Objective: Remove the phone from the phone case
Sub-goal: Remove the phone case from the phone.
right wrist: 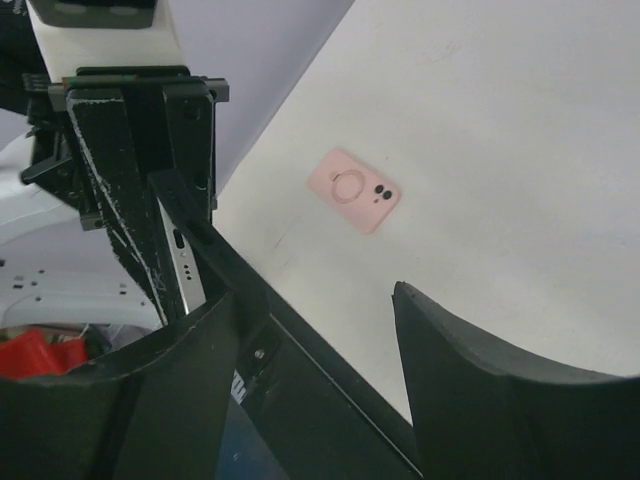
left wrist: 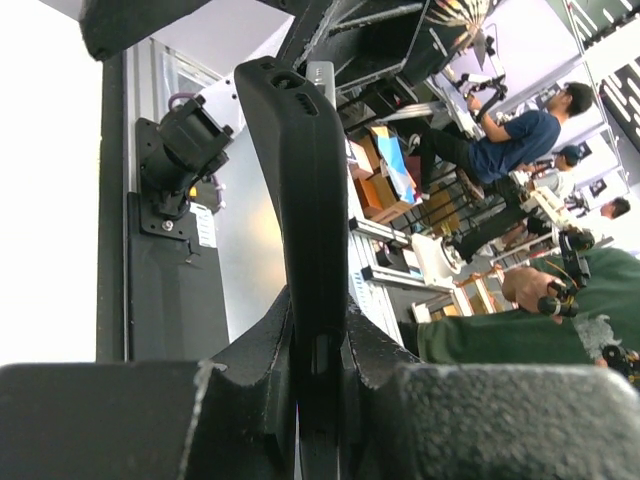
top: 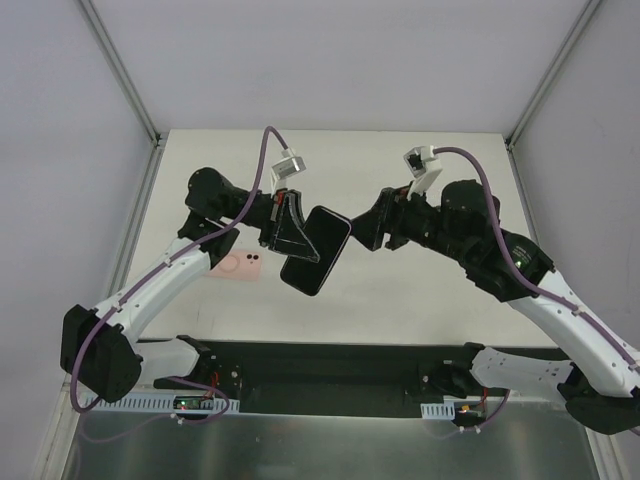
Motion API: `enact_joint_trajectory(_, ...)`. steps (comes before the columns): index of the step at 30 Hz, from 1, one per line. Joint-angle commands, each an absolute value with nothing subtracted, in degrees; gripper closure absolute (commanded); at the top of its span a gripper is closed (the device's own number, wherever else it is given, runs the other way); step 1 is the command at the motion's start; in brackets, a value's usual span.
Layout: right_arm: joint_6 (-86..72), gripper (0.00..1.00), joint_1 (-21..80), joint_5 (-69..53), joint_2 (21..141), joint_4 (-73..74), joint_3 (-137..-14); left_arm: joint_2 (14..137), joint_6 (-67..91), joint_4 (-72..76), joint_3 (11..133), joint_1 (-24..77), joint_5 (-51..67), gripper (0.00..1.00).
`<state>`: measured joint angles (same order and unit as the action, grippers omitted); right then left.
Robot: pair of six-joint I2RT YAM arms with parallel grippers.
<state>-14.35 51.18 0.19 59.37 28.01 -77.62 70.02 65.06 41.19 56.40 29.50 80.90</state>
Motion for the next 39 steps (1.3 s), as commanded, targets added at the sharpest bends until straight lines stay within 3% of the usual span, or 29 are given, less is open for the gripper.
enact_joint_trajectory(1, -15.03, 0.35, 51.24, -17.82, 63.28, 23.30, -72.78, 66.36, 63.63, 50.71, 59.68, 31.64, 78.93, 1.00)
enact_joint_trajectory(8, -18.80, 0.36, 51.33, -32.50, 67.14, 13.90, -70.05, 68.55, 63.46, 50.97, 60.20, 31.64, 79.10, 1.00)
enact_joint_trajectory(19, -20.83, 0.45, 54.67, -33.14, 73.82, 11.60, -71.80, 73.21, 63.81, 52.03, 62.75, 31.64, 78.75, 1.00)
enact_joint_trajectory(22, -22.06, 0.55, 55.02, -31.38, 75.14, 11.69, -72.33, 74.70, 64.16, 52.29, 63.19, 31.73, 78.58, 1.00)
enact_joint_trajectory(28, -23.11, 0.97, 55.11, -29.27, 76.20, 13.18, -72.86, 76.64, 64.86, 53.00, 63.02, 31.73, 78.49, 1.00)
enact_joint_trajectory(35, -22.85, 0.99, 54.32, -19.02, 74.36, 21.77, -73.30, 77.69, 64.69, 51.69, 63.19, 31.64, 78.31, 1.00)
enact_joint_trajectory(39, -24.07, 0.99, 50.55, -12.23, 71.46, 27.50, -71.64, 77.96, 62.41, 47.12, 62.67, 30.68, 77.52, 0.57)
